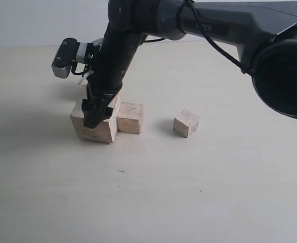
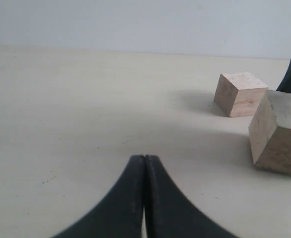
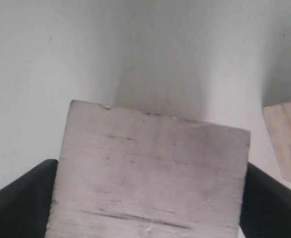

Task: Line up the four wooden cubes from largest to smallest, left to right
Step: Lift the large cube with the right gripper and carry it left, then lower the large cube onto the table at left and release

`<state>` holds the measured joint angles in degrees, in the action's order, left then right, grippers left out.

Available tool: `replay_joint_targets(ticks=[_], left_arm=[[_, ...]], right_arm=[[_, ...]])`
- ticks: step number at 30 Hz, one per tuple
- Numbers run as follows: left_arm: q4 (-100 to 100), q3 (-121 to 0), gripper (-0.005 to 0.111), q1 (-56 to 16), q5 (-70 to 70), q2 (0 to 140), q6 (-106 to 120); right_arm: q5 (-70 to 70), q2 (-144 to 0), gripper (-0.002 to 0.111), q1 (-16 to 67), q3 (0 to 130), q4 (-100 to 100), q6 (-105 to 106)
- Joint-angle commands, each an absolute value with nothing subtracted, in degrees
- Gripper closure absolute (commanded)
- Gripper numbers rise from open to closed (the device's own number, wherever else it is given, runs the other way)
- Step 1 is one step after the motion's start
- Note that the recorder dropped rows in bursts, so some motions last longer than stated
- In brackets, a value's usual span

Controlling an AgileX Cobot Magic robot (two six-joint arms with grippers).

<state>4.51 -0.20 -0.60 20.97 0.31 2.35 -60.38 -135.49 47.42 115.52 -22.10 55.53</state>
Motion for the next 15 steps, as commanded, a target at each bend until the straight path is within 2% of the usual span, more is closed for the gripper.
replay_joint_targets(ticks=[1, 10, 15], left_arm=[[4.6, 0.0, 0.107, -0.5, 20.3, 0.0, 1.9], [4.6, 0.0, 0.107, -0.5, 20.3, 0.0, 1.9], [4.6, 0.0, 0.107, -0.5, 20.3, 0.0, 1.9]], right_arm=[[-61.3, -133.7, 0.108, 46.0, 116.0, -20.5, 55.2], [-63.2, -133.7, 0.108, 44.2, 116.0, -19.3, 54.4], [-66.7, -133.7, 0.108, 44.3, 116.0, -30.5, 67.7]])
